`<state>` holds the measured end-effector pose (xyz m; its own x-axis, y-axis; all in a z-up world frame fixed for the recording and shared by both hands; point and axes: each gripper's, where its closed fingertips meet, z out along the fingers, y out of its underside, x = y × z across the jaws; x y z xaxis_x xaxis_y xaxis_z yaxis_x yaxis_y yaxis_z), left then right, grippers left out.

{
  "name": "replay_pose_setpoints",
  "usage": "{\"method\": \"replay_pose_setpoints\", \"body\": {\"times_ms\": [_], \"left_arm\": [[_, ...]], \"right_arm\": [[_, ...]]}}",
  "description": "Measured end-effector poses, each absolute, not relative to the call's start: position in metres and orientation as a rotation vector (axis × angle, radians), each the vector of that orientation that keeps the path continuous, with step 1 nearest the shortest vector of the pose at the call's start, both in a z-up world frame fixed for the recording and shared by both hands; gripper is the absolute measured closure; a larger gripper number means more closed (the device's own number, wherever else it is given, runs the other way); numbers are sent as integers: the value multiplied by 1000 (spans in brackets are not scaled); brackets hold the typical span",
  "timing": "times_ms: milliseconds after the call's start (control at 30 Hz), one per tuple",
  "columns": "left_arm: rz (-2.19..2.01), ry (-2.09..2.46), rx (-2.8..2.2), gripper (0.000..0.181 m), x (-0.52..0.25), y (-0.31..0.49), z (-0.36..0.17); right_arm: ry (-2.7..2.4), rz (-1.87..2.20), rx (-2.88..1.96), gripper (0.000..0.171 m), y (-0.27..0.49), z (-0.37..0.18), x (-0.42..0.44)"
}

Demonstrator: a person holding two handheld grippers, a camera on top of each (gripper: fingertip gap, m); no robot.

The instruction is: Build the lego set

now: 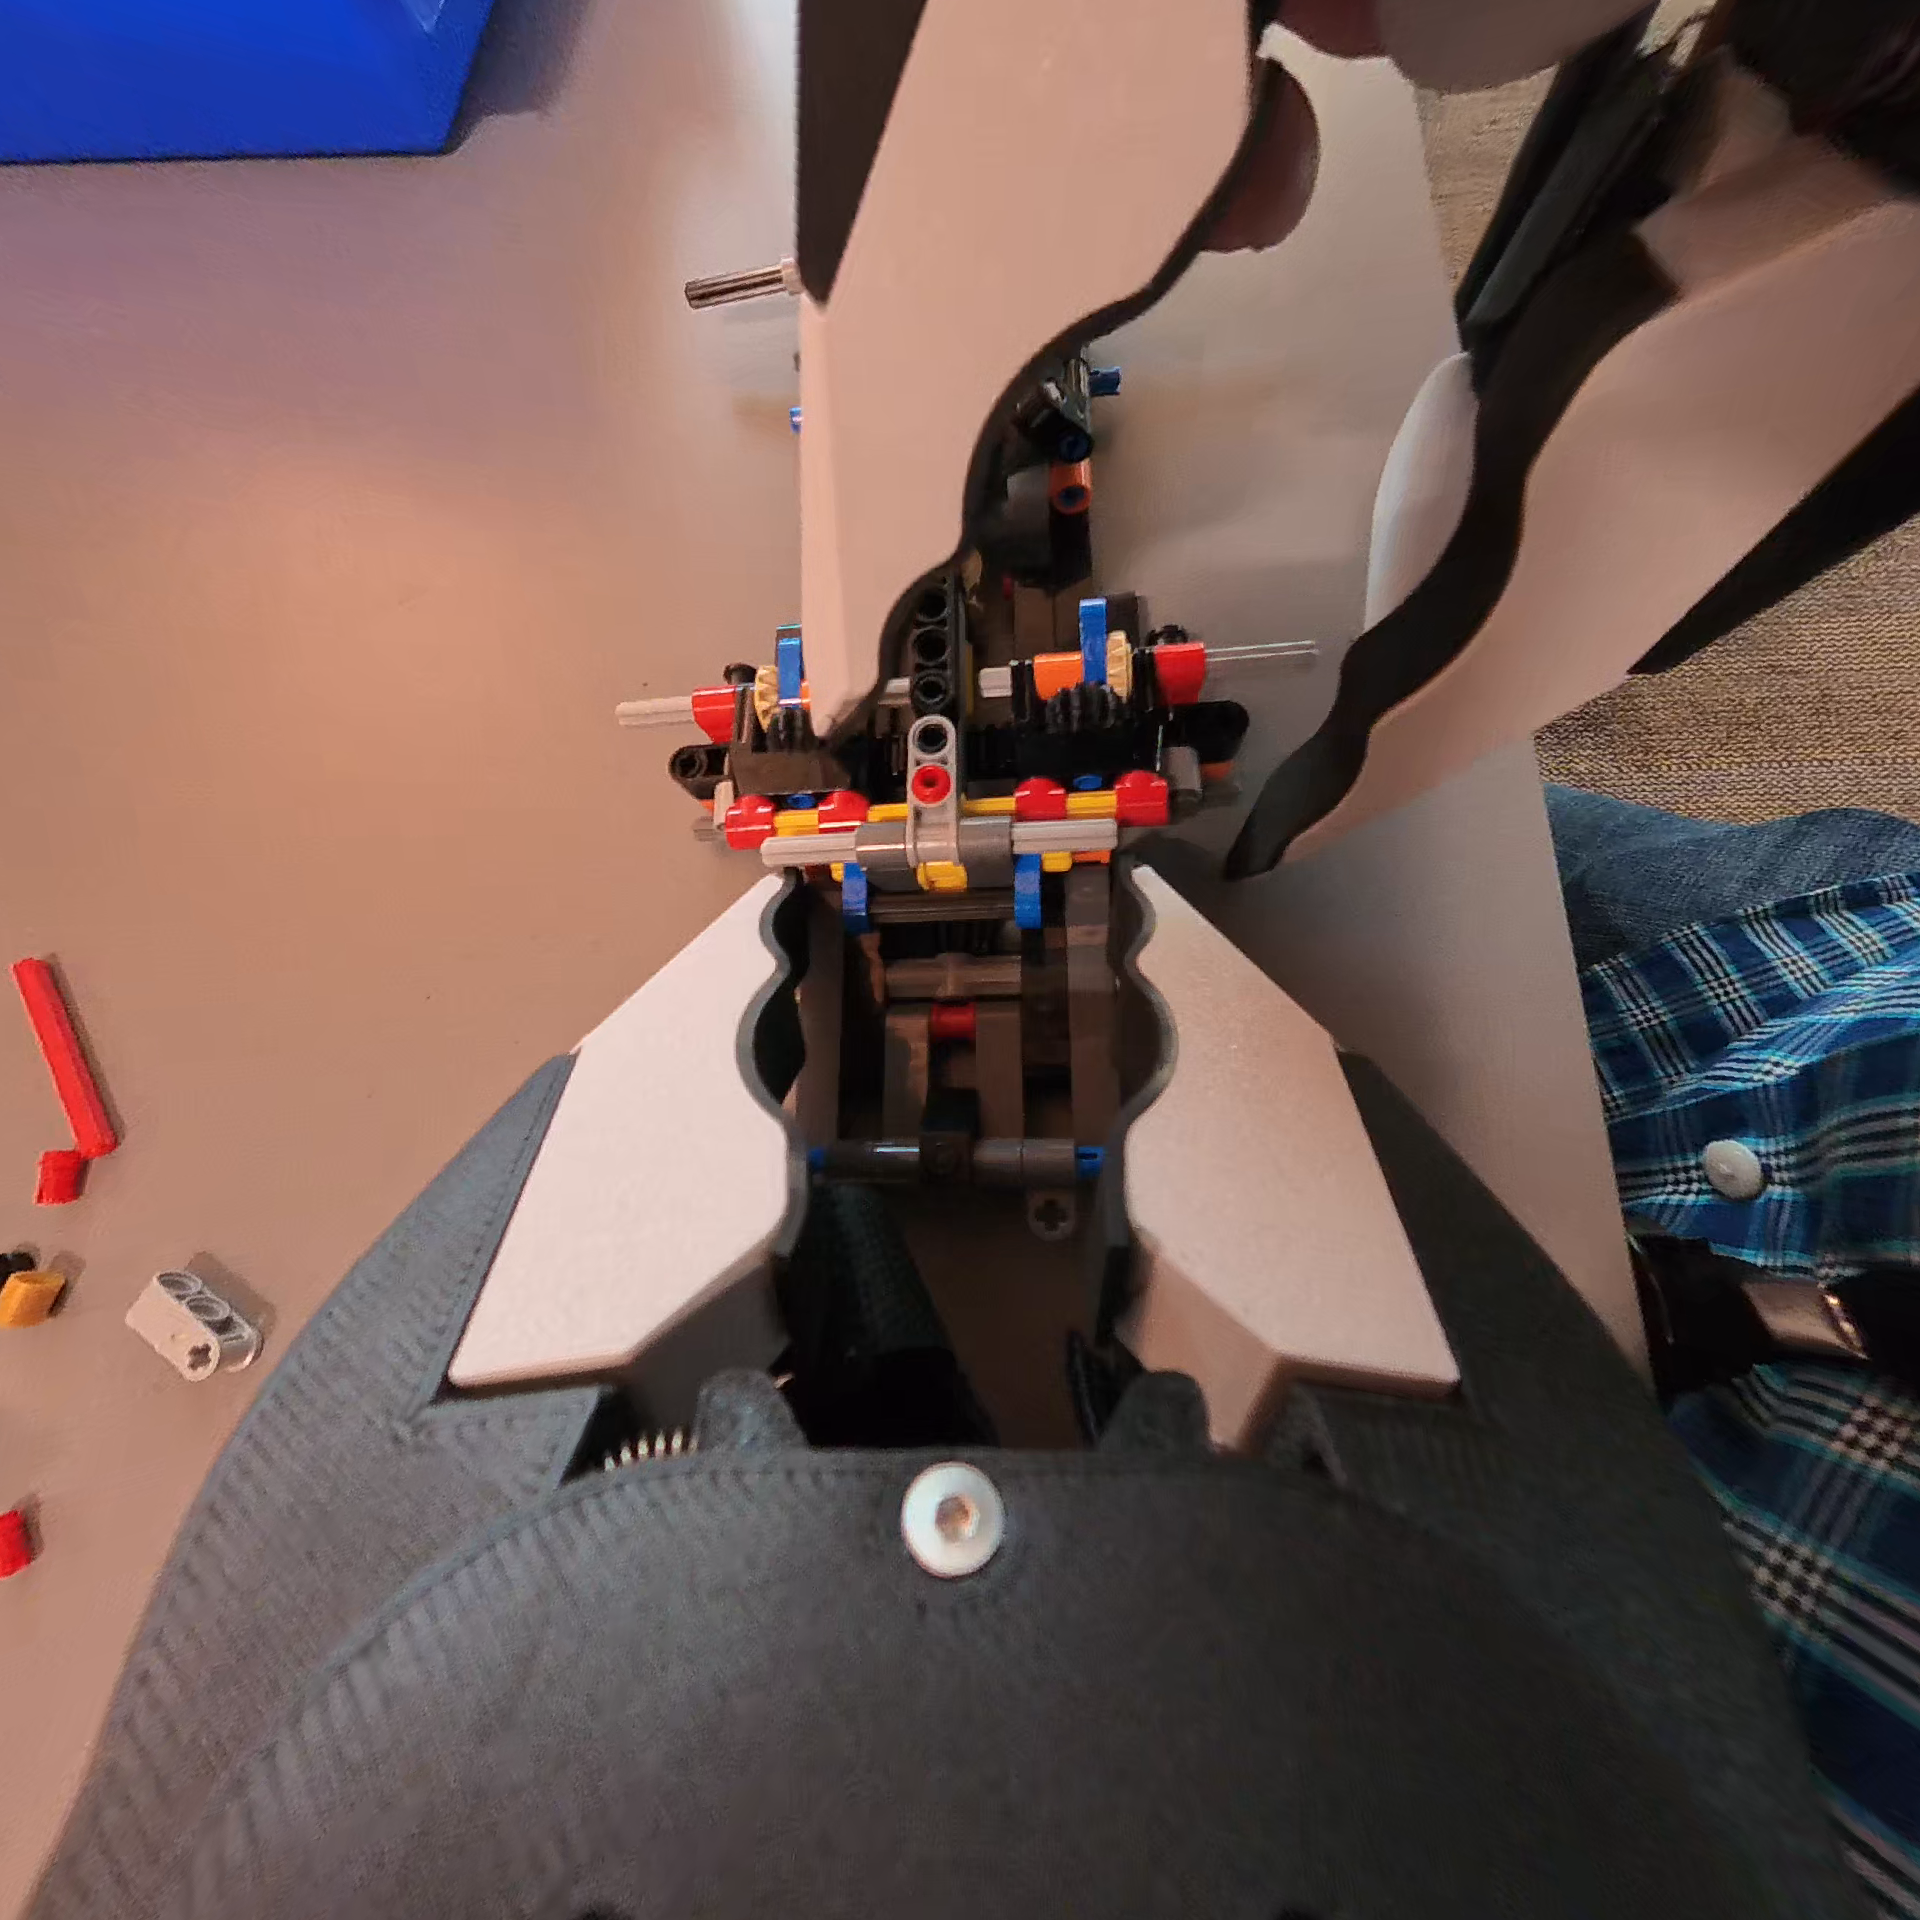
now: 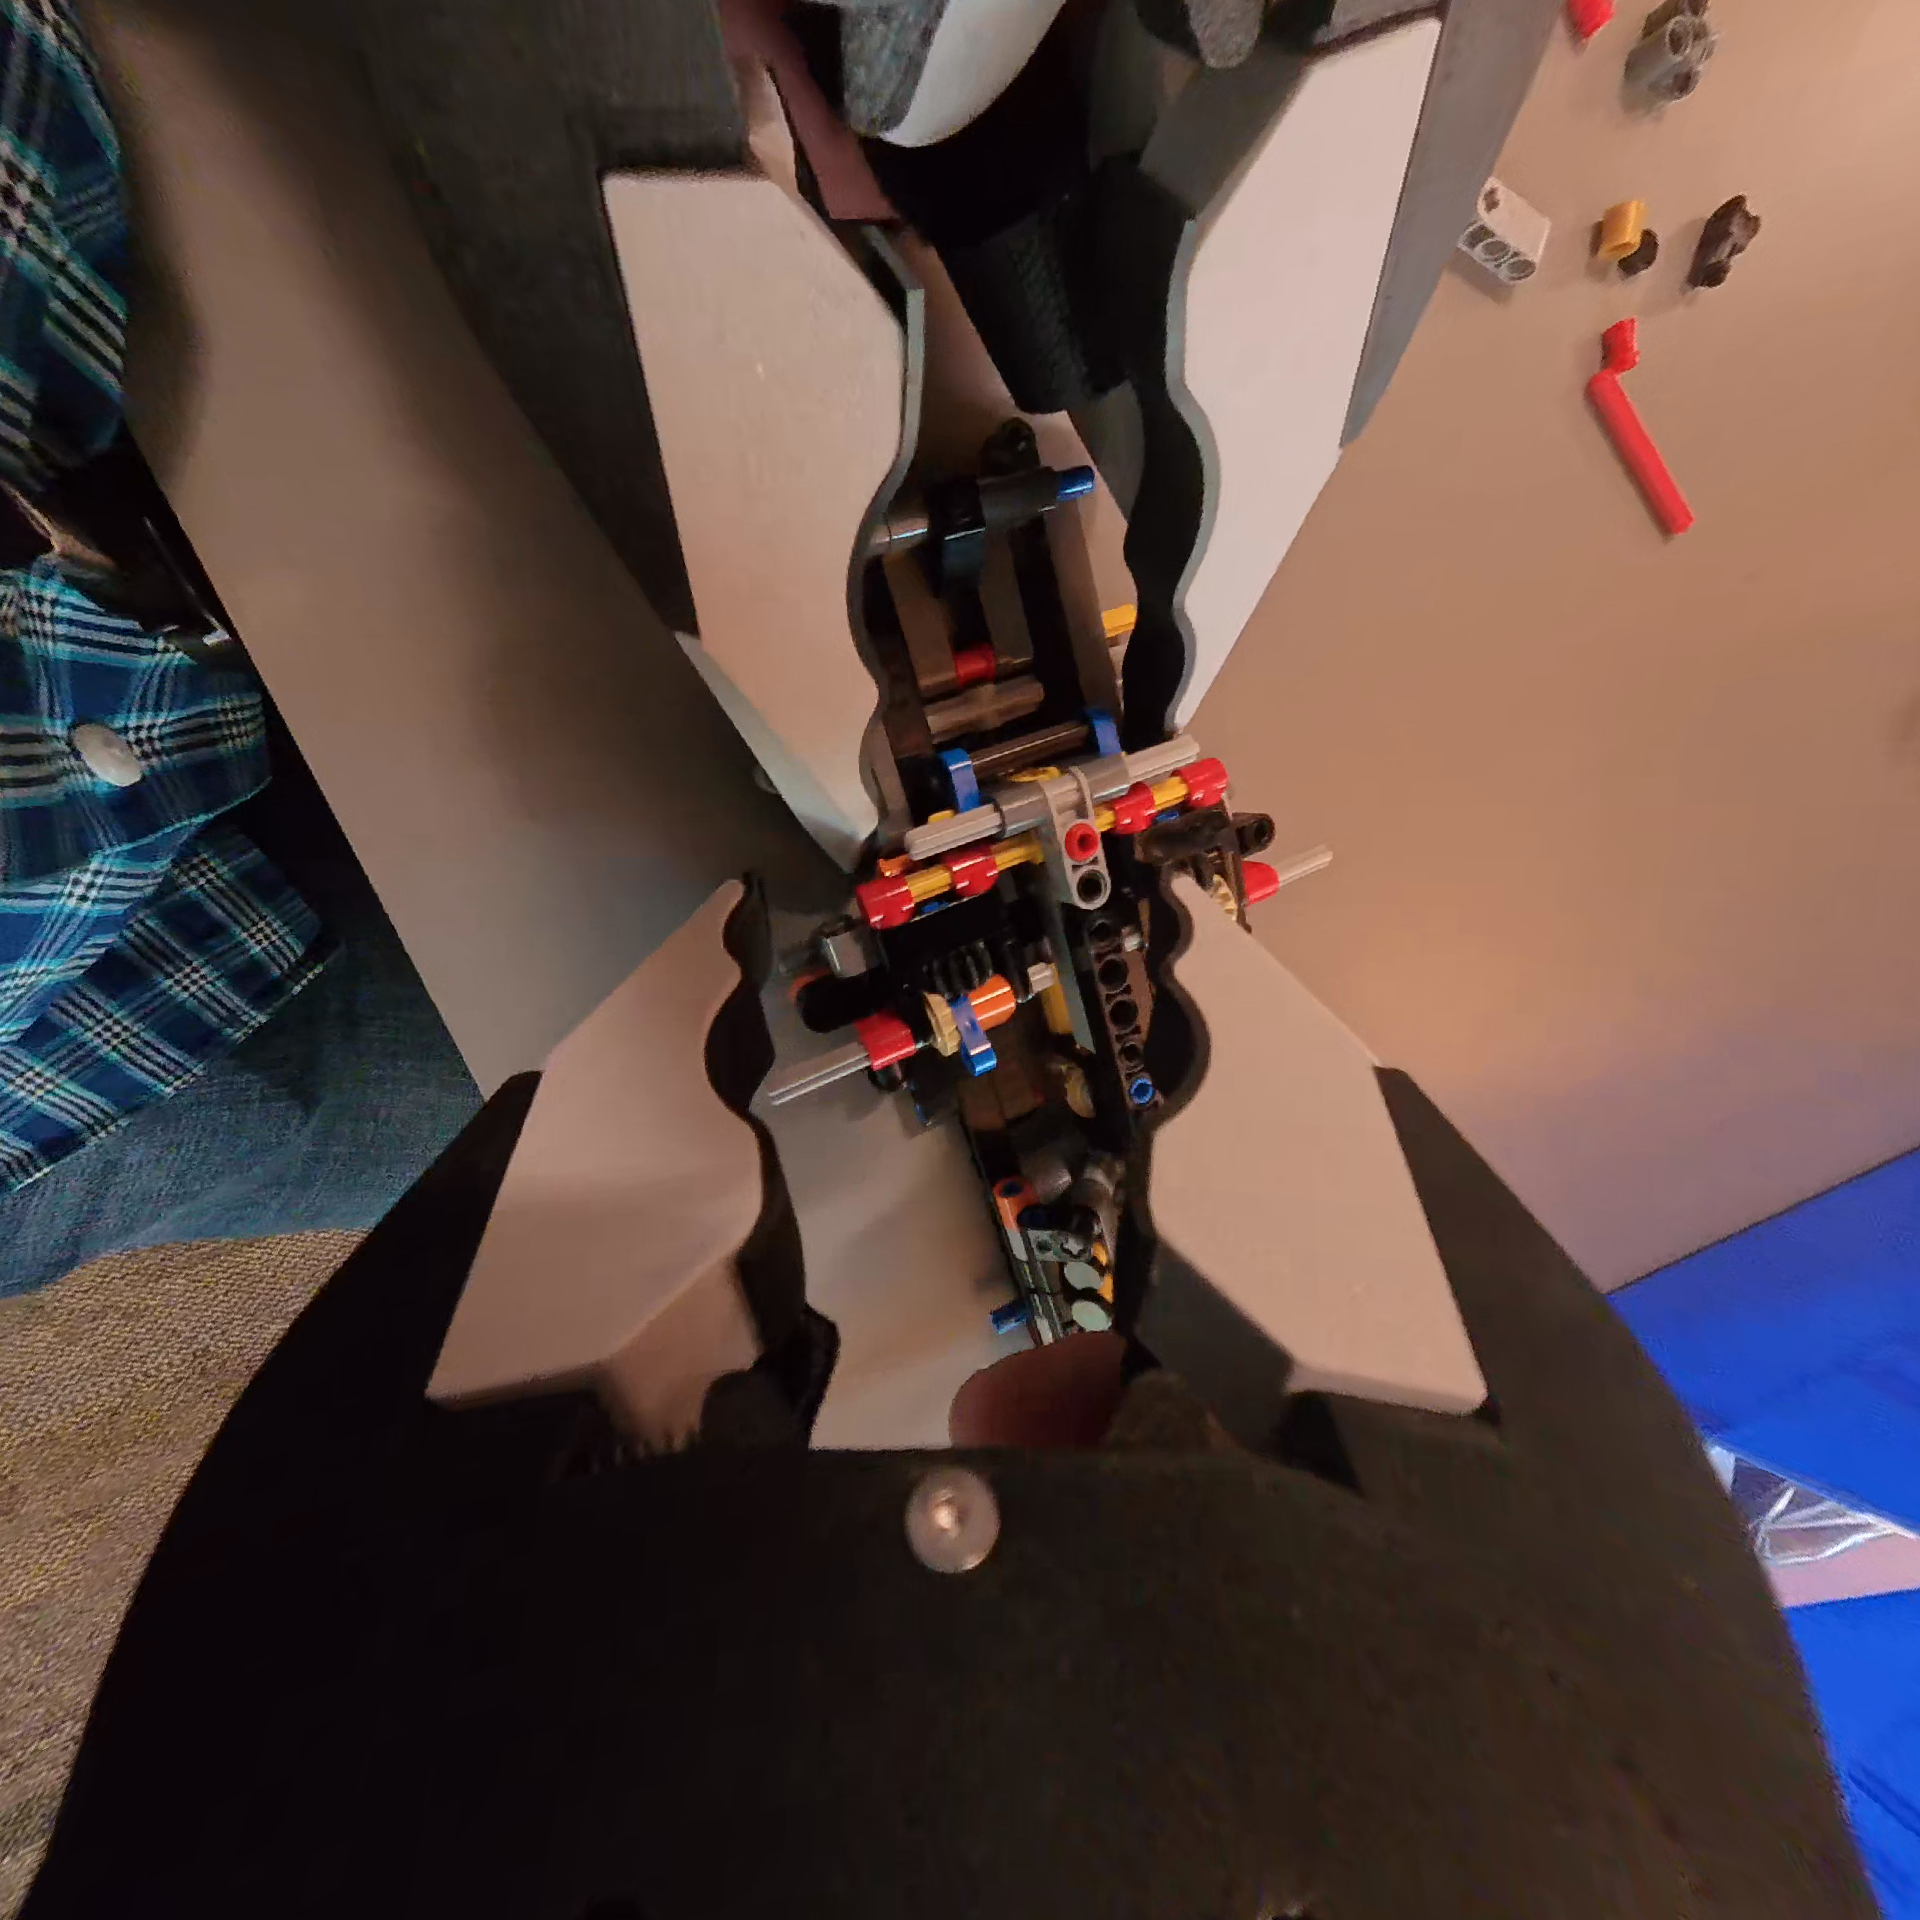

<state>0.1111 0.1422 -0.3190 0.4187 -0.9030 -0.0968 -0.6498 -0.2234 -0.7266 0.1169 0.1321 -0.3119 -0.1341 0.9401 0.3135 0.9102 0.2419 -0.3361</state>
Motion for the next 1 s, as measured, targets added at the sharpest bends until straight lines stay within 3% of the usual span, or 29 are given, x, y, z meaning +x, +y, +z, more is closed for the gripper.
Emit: {"method": "replay_pose_setpoints", "body": {"times_ms": [333, 1000], "left_arm": [[-465, 1317, -1968, 124, 112, 142, -319], [-467, 1321, -1967, 124, 112, 141, -319]], "right_arm": [[-2054, 56, -1673, 91, 135, -309, 116], [-2029, 75, -1669, 103, 134, -309, 115]]}}
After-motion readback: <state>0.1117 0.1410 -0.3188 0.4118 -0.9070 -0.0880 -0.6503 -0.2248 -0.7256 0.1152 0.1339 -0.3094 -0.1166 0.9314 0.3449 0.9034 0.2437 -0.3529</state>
